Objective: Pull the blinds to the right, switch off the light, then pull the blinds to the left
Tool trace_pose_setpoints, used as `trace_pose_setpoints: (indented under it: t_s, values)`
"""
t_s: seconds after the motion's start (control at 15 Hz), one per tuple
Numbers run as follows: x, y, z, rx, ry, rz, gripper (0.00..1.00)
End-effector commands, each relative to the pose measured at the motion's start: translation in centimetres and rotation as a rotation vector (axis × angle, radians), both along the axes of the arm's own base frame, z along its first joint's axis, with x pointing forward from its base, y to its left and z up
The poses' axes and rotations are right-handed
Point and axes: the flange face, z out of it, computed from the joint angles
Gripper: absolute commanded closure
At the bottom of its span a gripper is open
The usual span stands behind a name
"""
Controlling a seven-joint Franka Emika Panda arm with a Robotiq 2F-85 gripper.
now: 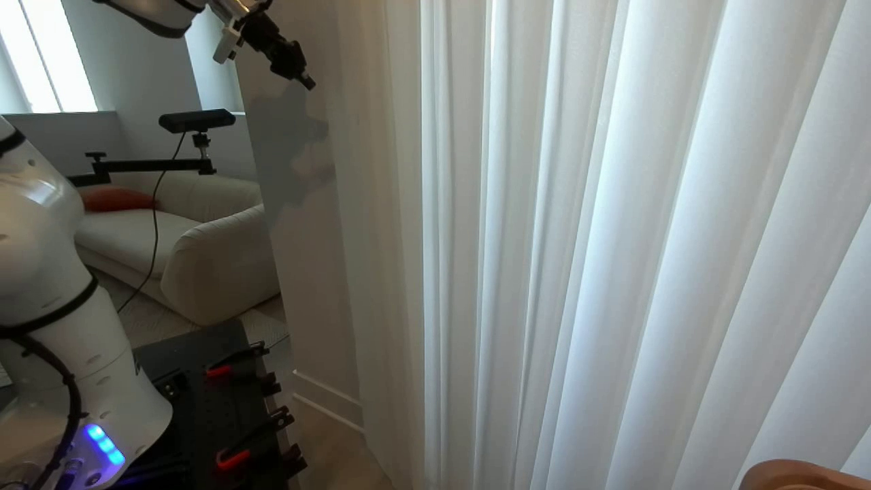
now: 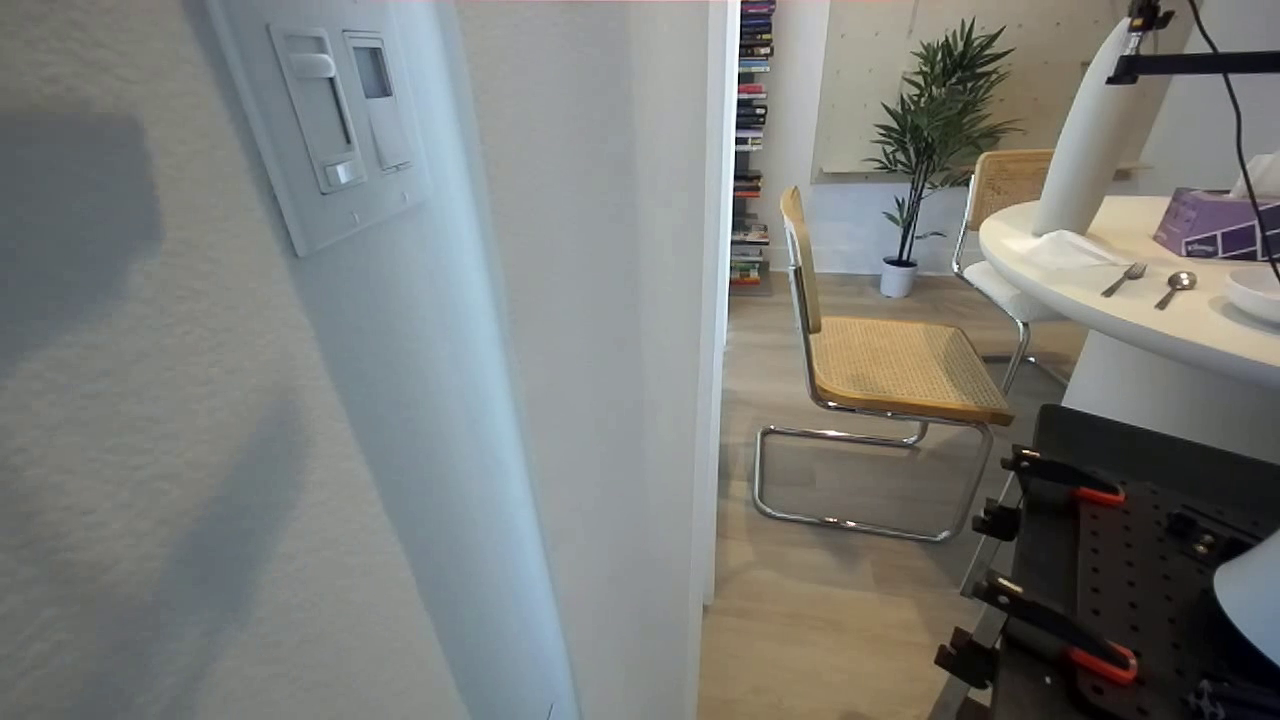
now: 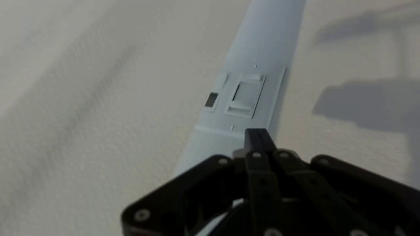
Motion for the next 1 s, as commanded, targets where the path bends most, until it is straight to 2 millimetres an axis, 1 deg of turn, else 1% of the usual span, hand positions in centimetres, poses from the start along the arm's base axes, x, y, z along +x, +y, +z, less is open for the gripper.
trace_pose_setpoints:
  t_s: [0.0, 0.27, 0.47, 0.6, 0.93]
  values:
    - [0.5, -0.1, 0.9, -0.014, -0.148, -0.009, 1.00]
    - [0.8, -0.2, 1.5, -0.066, -0.304, -0.034, 1.00]
    - [0.8, -0.7, 1.9, -0.115, -0.377, -0.083, 1.00]
    - [0.7, -1.2, 2.0, -0.153, -0.372, -0.130, 1.00]
    - [0.0, -2.4, 1.8, -0.240, -0.287, -0.245, 1.00]
